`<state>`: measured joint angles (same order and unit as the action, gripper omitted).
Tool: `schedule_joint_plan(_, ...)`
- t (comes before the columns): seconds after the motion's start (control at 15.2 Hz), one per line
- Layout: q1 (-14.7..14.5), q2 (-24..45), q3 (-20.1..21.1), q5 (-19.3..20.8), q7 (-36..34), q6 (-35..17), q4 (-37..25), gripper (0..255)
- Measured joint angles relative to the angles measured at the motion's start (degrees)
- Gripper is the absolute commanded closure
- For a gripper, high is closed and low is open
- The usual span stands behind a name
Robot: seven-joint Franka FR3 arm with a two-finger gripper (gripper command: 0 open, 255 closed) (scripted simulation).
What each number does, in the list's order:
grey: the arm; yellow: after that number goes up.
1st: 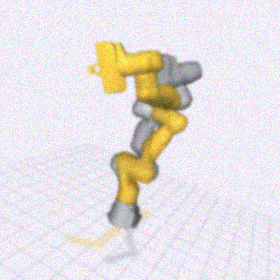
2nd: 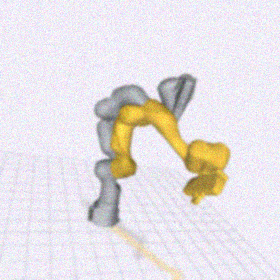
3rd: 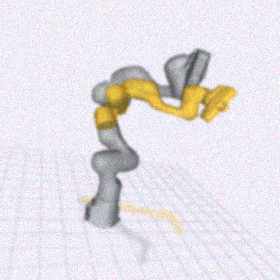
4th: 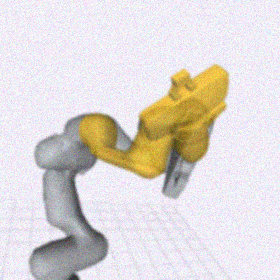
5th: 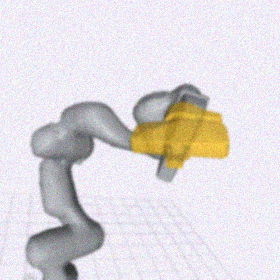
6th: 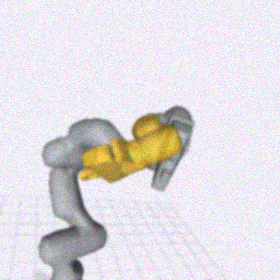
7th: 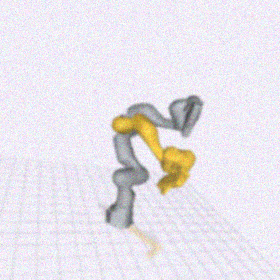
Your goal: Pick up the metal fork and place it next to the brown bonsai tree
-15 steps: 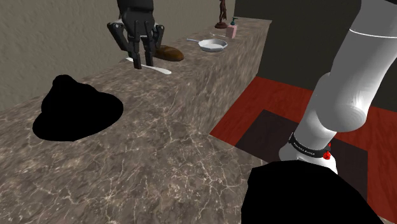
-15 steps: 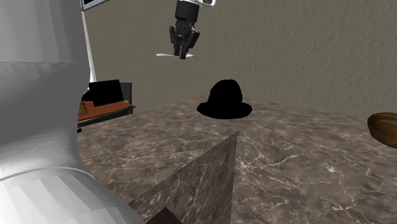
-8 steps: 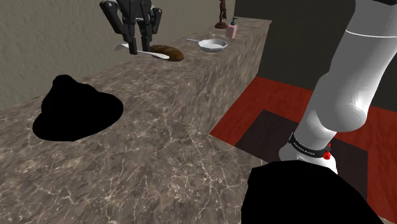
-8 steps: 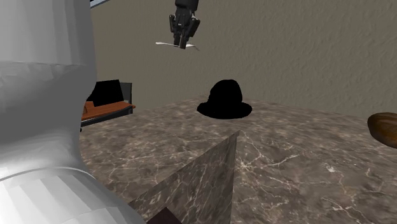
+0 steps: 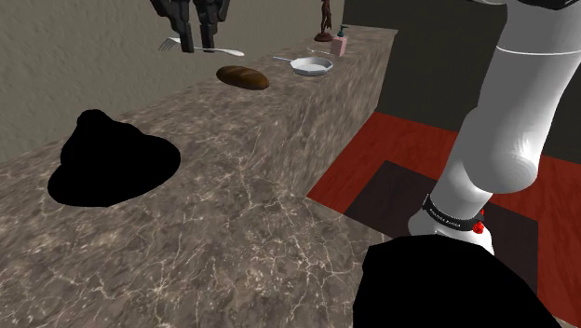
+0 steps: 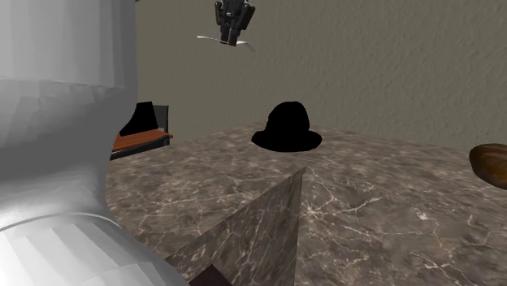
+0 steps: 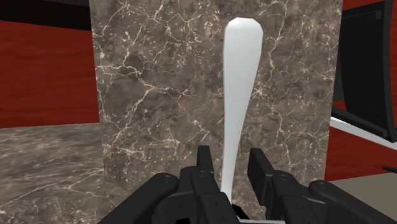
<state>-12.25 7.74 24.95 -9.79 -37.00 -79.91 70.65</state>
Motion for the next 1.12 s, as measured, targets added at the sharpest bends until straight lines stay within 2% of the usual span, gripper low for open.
schedule_joint_plan(0.4,-1.67,4.71,0.63,1.99,-2.39,6.33,-10.99,255)
schedule_joint_plan(0.79,2.54,-10.33,-1.19,-4.58,1.75,3.93,5.99,255)
schedule_joint_plan(1.12,4.0,-24.39,-4.82,-9.48,6.33,4.24,19.97,255)
